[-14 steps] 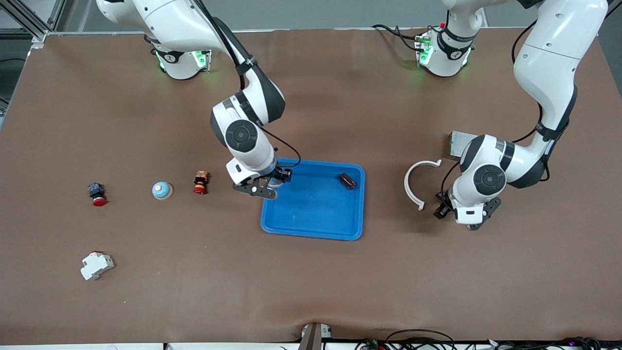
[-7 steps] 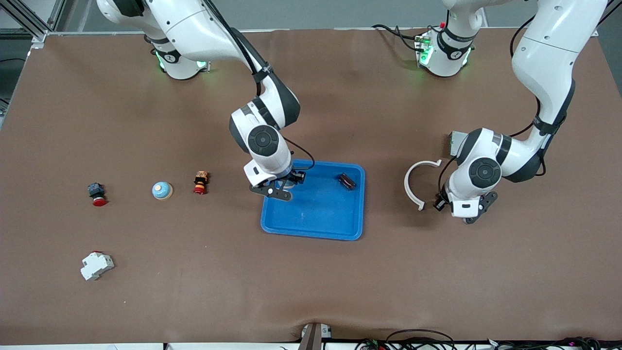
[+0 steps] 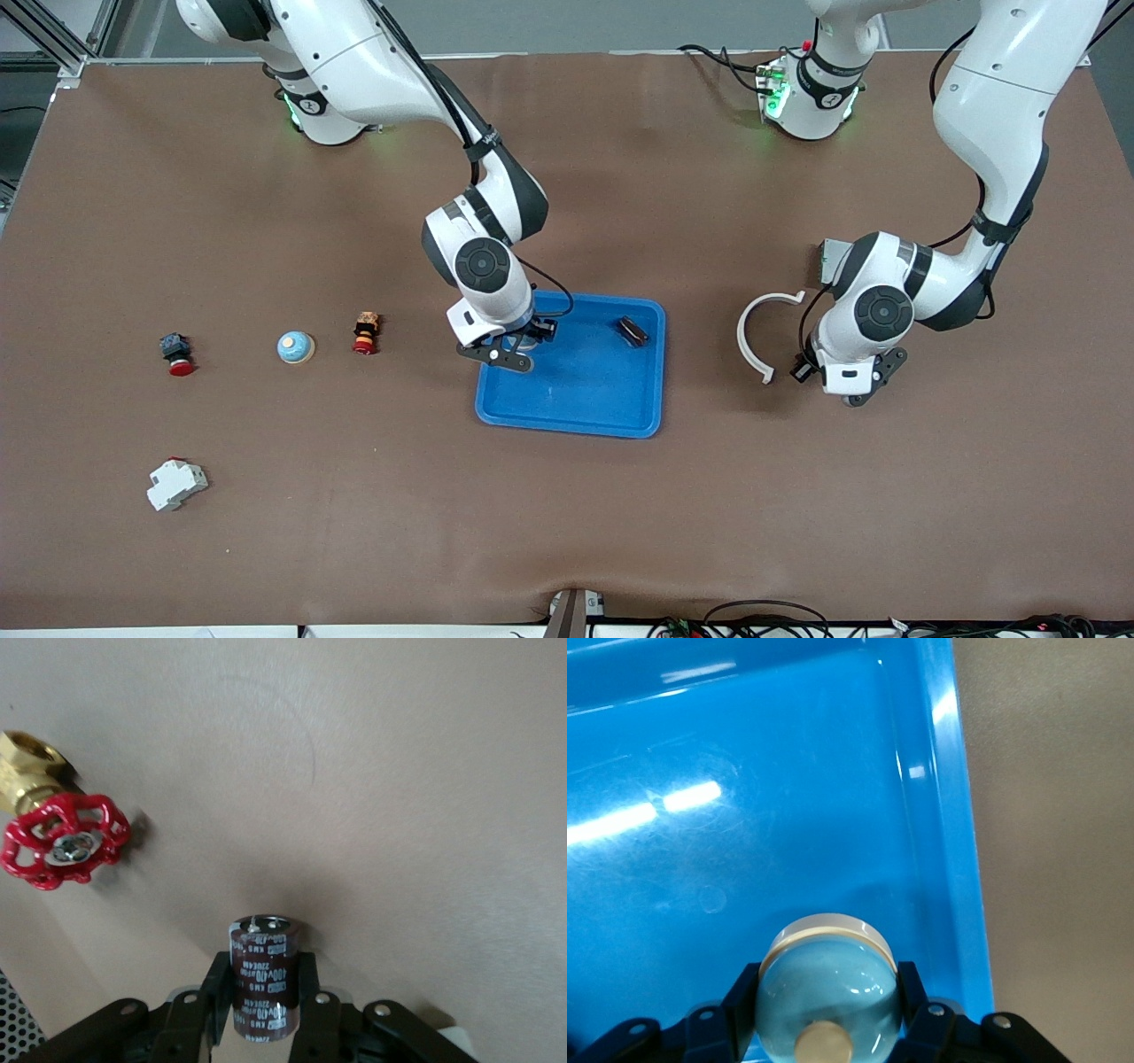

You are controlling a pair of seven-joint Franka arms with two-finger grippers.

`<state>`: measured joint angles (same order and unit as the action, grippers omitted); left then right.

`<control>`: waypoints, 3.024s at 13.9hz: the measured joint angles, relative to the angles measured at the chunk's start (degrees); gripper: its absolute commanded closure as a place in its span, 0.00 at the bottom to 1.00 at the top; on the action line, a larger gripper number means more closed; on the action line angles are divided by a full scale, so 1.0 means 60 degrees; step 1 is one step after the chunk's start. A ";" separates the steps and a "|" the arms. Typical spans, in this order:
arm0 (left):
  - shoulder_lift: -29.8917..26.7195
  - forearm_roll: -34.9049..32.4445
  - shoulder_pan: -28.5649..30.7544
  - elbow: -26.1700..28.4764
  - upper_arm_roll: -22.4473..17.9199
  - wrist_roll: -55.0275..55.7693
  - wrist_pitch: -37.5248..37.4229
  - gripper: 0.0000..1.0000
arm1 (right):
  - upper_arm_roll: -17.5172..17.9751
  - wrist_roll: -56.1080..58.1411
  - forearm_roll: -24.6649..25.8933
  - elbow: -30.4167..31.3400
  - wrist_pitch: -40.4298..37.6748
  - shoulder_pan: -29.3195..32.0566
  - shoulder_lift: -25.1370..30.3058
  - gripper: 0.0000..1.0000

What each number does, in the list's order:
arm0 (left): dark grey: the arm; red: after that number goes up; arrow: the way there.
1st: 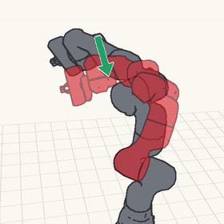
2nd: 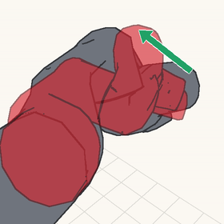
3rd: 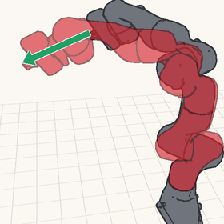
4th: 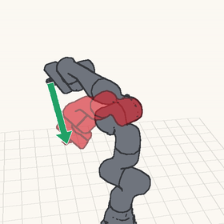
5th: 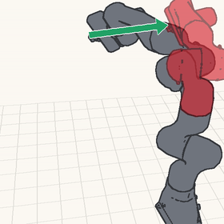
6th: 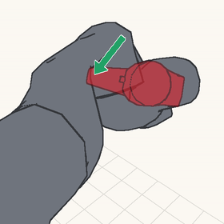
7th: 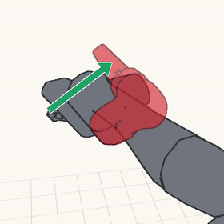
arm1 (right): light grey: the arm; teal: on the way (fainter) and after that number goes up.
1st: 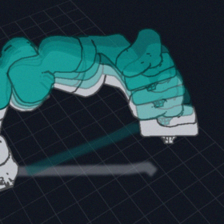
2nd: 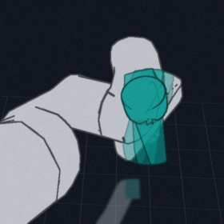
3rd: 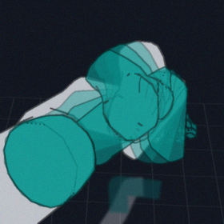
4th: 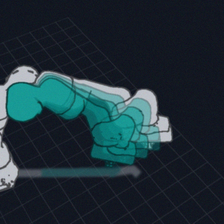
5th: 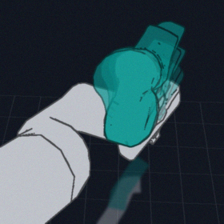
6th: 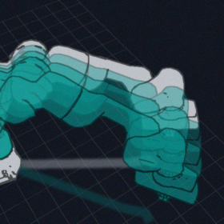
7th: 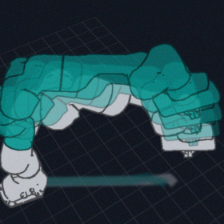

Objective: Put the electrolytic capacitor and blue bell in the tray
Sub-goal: 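Carry the bell toward the tray while the left gripper grasps another capacitor, then release the bell in the tray while the left gripper carries the capacitor, then release the capacitor in the tray while the right gripper reaches the bell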

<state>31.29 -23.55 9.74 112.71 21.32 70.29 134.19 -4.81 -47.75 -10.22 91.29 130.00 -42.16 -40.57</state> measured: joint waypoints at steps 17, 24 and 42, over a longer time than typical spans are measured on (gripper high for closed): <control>0.0114 0.0002 -0.2164 -0.2146 0.0795 0.3434 -0.1117 1.00 | 0.0041 0.0000 0.0000 -0.0034 0.0160 -0.0249 -0.0296 0.26; 0.1845 0.0003 -0.3521 -0.4167 0.0785 0.5536 -0.1074 1.00 | 0.0041 0.0004 0.0000 -0.0148 0.0165 -0.0279 -0.0306 0.00; 0.3153 0.0002 -0.4376 -0.5159 0.0267 0.6289 0.0578 0.00 | -0.0314 0.5916 0.0644 0.1646 -0.3850 0.2129 0.4500 0.00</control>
<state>50.21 -23.53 -16.51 81.75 22.92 108.02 137.66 -6.69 -12.25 -6.36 101.17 106.90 -29.38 -13.56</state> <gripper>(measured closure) 0.225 0.000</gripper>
